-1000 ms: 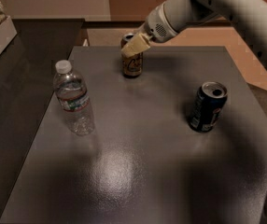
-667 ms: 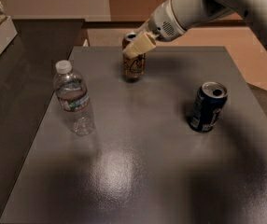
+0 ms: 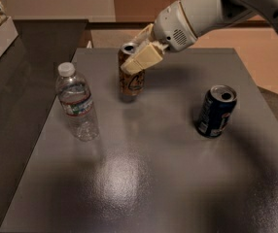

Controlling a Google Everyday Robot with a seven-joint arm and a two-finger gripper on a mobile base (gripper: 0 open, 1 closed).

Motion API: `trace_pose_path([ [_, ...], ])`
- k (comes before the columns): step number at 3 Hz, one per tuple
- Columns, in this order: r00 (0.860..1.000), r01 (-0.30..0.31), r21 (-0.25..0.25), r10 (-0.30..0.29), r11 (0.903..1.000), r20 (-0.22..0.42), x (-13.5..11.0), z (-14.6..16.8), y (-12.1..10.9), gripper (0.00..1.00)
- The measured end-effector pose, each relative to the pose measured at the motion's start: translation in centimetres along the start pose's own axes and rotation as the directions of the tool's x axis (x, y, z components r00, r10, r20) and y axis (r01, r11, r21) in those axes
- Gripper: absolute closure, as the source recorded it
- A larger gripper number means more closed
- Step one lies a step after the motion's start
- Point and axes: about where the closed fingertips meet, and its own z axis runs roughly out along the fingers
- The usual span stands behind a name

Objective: Move orange can near water bottle

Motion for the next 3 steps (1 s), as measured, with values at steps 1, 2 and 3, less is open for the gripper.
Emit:
trace_pose_path([
  [1, 0.998, 0.058, -0.077, -0.058, 0.9954, 0.01, -0.8, 0.9, 3.5, 1.0],
  [2, 0.995, 0.098, -0.131, -0.099, 0.9865, -0.003, -0.6, 2.0, 6.3, 1.0],
  [3, 0.993, 0.107, -0.157, -0.112, 0.9818, -0.024, 0.2, 3.0, 7.8, 0.82],
])
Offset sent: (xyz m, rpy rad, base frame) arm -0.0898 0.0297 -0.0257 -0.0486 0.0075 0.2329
